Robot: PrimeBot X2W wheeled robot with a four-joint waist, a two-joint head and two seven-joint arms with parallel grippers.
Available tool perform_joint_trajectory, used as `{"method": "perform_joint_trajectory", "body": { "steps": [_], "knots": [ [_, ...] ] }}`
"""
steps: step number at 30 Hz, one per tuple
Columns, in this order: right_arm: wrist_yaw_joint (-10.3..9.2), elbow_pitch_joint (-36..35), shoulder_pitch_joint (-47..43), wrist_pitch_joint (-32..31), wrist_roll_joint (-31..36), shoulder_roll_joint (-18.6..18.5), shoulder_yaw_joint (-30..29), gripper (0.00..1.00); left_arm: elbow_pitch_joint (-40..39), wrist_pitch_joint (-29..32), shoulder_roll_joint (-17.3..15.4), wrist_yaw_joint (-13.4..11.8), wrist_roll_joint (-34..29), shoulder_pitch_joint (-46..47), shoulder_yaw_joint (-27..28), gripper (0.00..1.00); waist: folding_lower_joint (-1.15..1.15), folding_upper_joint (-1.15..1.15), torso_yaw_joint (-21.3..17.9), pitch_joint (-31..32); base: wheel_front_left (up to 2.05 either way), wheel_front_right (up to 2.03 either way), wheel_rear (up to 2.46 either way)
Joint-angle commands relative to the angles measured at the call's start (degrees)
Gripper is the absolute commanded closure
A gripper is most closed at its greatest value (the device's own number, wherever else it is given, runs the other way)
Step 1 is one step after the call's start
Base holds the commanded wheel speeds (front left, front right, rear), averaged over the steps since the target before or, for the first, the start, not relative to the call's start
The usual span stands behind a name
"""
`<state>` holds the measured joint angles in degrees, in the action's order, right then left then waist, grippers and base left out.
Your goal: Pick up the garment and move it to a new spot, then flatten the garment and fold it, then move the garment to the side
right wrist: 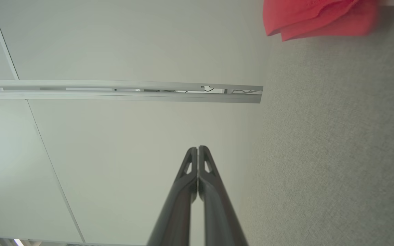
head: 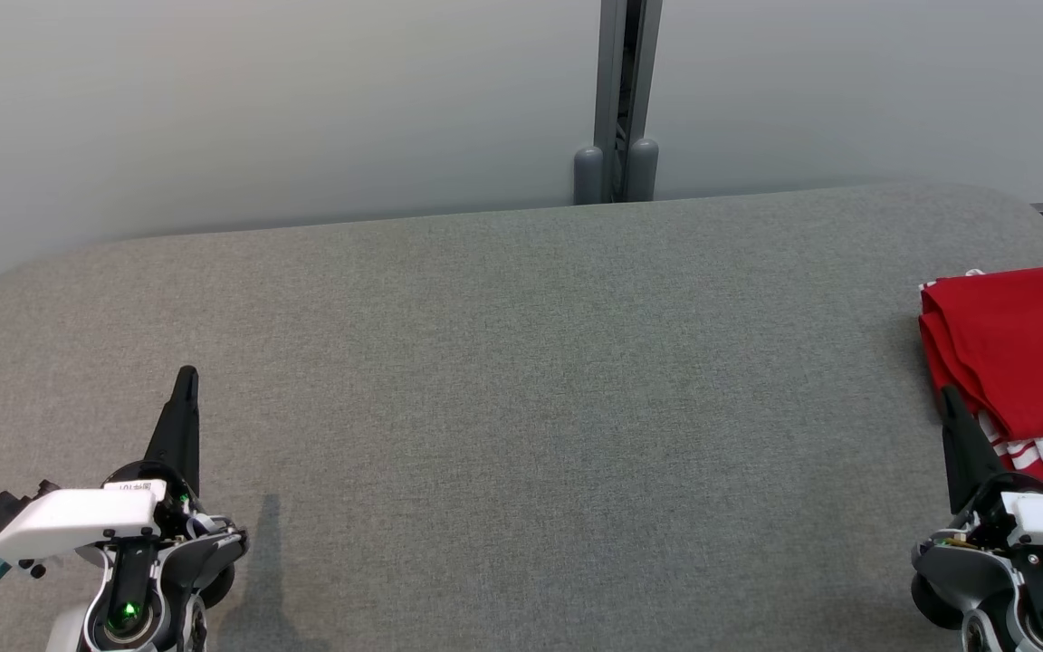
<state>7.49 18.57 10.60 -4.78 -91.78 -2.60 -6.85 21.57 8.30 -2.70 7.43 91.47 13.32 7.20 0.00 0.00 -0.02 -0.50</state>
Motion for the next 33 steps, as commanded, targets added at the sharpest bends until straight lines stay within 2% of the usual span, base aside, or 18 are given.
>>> {"method": "perform_joint_trajectory", "body": {
  "steps": [1,33],
  "knots": [
    [0.00,0.0,0.3,-0.4,-0.3,-0.5,-0.1,1.00,0.0,0.1,-0.3,0.2,0.1,0.8,0.2,1.00,0.00,0.00,0.0,0.0,0.00,0.00,0.00],
    [0.00,0.0,0.3,-0.4,-0.3,-0.5,-0.1,1.00,0.0,0.1,-0.3,0.2,0.1,0.8,0.2,1.00,0.00,0.00,0.0,0.0,0.00,0.00,0.00]
  ]
}}
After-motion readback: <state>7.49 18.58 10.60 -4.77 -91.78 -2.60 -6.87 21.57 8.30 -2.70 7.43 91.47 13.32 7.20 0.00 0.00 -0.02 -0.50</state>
